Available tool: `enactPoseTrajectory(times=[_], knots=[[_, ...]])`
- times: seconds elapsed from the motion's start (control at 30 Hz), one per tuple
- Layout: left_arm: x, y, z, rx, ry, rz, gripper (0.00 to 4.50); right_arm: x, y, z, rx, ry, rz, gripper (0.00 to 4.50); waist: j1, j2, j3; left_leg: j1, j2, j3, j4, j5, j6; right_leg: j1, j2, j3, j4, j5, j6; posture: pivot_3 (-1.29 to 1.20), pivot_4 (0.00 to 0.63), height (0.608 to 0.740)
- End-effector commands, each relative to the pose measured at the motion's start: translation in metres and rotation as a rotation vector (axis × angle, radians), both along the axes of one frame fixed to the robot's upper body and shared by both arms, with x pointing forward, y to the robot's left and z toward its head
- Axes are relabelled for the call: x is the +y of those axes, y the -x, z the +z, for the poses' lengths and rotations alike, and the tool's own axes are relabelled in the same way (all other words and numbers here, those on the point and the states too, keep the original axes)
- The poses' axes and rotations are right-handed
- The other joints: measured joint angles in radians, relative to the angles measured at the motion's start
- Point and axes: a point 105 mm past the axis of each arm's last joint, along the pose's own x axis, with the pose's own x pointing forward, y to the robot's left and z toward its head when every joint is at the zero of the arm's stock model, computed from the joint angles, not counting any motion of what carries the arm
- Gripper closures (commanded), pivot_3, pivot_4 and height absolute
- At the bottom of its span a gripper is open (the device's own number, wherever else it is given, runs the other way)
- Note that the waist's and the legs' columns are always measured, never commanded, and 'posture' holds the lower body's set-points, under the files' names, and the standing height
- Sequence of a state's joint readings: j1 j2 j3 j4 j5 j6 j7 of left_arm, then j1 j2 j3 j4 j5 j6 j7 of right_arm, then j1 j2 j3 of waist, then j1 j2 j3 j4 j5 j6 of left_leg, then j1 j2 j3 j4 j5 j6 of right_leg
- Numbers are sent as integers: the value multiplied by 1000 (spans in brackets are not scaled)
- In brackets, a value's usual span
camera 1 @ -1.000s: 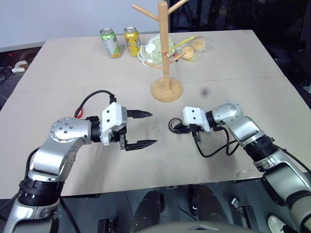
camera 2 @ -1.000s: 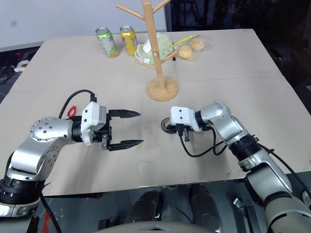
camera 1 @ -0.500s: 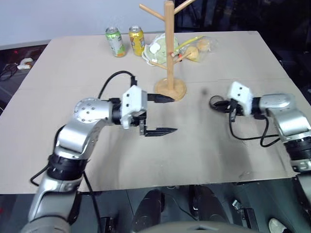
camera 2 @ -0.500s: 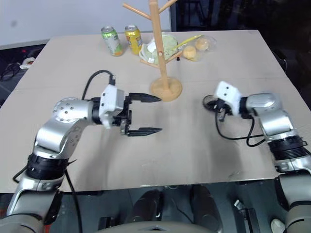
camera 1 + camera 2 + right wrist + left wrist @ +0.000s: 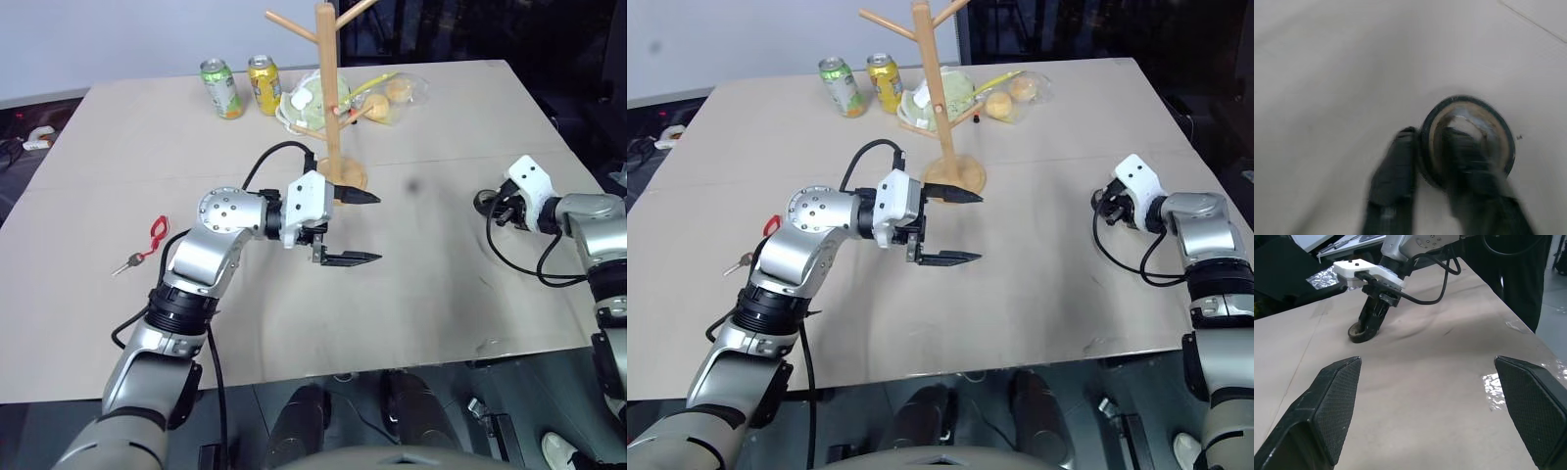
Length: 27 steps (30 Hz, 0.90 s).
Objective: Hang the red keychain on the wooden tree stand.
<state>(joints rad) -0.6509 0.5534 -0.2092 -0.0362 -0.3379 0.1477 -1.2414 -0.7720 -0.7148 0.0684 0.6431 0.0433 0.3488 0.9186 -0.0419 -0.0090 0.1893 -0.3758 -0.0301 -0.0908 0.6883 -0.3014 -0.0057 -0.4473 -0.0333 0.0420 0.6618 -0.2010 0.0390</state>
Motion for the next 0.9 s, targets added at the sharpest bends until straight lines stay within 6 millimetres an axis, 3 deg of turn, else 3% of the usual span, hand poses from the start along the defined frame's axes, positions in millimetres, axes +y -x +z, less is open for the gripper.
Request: enactPoseTrajectory(times=[0.03,0.07,0.2,0.23,0.33,0.4,0.6,0.73,0.9], knots=[[6,1,5,-33,7,21,0,-2,2,16,-42,-19,7,2184,0,0,0,0,0,0,0,0,0,0,0,0,0,0,0,0,150,740],[8,1,5,-34,6,32,0,-2,3,18,-47,-21,11,2020,1,0,0,0,0,1,0,0,0,0,0,1,0,0,0,0,150,740],[23,-5,4,-23,25,144,0,9,12,41,-106,-27,63,242,-1,0,0,0,0,0,0,0,0,0,0,1,0,0,0,0,150,740],[29,-7,4,-16,34,185,0,18,15,51,-132,-51,90,23,-2,0,0,0,0,1,0,0,0,-1,0,1,0,0,0,0,150,740],[54,-17,2,4,55,351,0,58,32,80,-200,-184,217,23,-4,0,0,1,1,1,0,0,1,-1,0,1,0,0,0,0,150,740],[76,-25,3,3,71,485,0,86,48,88,-200,-234,311,23,-4,0,0,1,2,0,-1,0,1,-1,1,1,0,0,0,0,150,740],[154,-41,15,-21,186,912,0,142,80,87,-196,-233,543,23,8,0,0,0,3,-2,0,0,1,0,0,-2,0,0,0,0,150,740],[212,-40,3,-18,179,1222,0,171,97,86,-194,-227,693,23,2,0,0,0,2,-2,0,0,1,0,-1,-1,-1,1,1,0,150,740],[255,-31,-20,64,211,1485,0,198,99,94,-225,-229,804,23,3,0,0,0,2,-8,0,0,1,0,-1,-3,-1,1,1,0,150,740]])
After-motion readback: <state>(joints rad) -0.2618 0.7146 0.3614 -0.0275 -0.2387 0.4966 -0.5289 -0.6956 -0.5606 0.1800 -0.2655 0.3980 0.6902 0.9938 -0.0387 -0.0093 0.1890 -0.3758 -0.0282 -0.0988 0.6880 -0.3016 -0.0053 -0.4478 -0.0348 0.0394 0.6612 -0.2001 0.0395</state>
